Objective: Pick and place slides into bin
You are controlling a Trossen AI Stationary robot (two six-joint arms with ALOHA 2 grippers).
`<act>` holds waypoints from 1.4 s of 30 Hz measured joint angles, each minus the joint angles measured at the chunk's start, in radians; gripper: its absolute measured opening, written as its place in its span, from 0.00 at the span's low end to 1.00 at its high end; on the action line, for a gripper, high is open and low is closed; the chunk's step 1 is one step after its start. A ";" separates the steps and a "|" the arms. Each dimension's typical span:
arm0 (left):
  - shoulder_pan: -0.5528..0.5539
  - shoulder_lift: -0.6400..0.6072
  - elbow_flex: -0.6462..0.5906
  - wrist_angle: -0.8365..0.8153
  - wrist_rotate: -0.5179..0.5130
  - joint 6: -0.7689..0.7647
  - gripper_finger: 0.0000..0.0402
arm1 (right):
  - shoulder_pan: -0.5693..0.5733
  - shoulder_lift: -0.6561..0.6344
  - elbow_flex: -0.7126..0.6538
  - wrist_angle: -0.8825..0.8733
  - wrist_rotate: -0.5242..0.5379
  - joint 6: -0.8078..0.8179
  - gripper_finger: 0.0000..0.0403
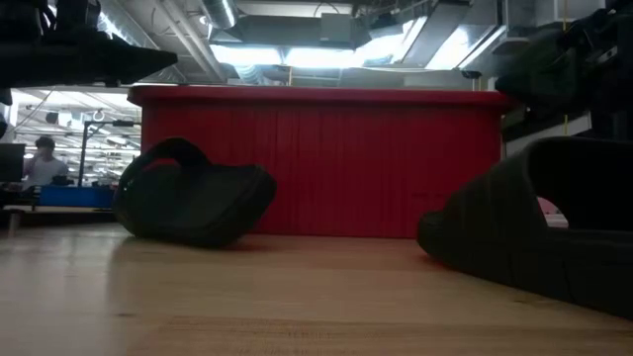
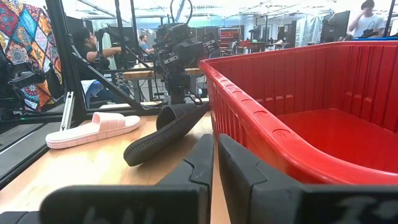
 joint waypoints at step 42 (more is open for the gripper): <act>0.000 0.000 0.000 0.000 0.001 -0.149 0.02 | 0.000 0.000 0.000 0.000 0.000 0.000 0.07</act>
